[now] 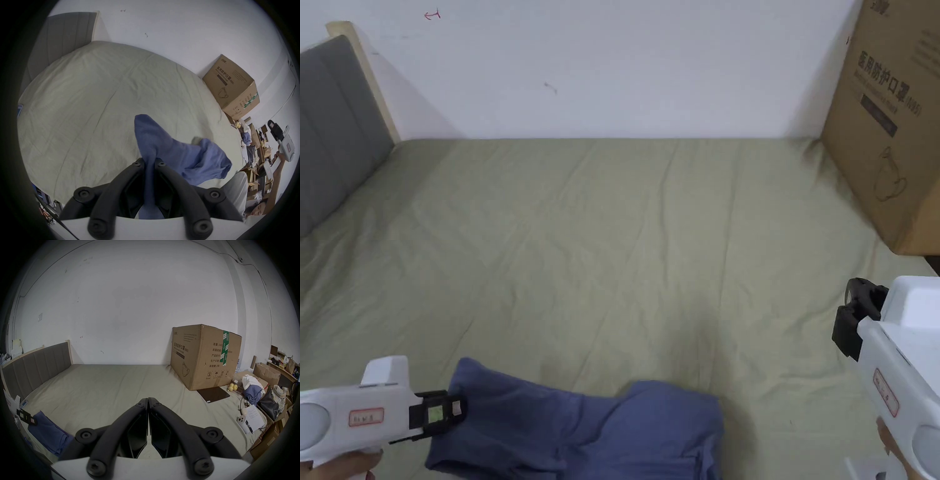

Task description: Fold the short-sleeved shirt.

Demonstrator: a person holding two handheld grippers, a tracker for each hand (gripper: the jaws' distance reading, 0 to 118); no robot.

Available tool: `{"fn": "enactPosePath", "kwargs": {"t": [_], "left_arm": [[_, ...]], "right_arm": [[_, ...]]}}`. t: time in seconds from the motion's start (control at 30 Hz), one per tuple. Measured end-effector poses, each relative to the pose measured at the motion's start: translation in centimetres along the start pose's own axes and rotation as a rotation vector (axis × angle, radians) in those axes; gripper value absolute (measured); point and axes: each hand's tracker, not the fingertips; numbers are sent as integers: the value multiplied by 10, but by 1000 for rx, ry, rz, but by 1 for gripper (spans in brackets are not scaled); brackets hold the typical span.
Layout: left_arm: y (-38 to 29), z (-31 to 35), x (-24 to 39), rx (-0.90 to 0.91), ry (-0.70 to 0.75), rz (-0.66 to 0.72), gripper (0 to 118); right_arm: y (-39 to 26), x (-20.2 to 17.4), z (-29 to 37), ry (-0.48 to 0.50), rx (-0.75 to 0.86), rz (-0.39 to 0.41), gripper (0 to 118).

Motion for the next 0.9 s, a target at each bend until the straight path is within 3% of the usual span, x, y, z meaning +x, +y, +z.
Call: {"fn": "enactPosePath", "kwargs": {"t": [0.27,0.6,0.9], "left_arm": [[15,-7,108,-24,-86,-122,9],[-10,-93,234,-199,-131,-288,9],[-70,-165,299,-321,-48,-472,9]], "right_arm": [[-1,8,6,9,12,-25,0],[-6,30,15,-24,6,-29,0],[-12,41,16,-55,-11,-28,0]]}}
